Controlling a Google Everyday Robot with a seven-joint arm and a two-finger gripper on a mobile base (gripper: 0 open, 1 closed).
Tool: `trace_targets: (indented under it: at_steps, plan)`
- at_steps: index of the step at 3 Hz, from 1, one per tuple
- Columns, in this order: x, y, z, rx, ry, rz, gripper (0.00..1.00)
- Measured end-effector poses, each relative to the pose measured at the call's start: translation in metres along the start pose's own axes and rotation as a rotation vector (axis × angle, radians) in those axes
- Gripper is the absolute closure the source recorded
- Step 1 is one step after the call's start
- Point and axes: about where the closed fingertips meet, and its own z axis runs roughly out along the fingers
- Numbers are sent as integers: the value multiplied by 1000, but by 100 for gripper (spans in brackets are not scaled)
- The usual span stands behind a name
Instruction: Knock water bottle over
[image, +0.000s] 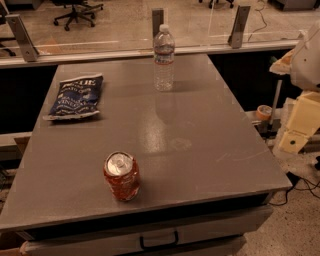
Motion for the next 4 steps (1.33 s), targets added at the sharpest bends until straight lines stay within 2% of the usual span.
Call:
trace_targets:
  at_steps: [1, 2, 3, 4]
  plan:
    - [0, 0, 0, 0, 0, 0, 0]
    - [-6, -6, 2, 5, -28, -14, 0]
    - [-41, -41, 30, 33, -193, -22, 0]
    - [-76, -77, 56, 53, -322, 1, 0]
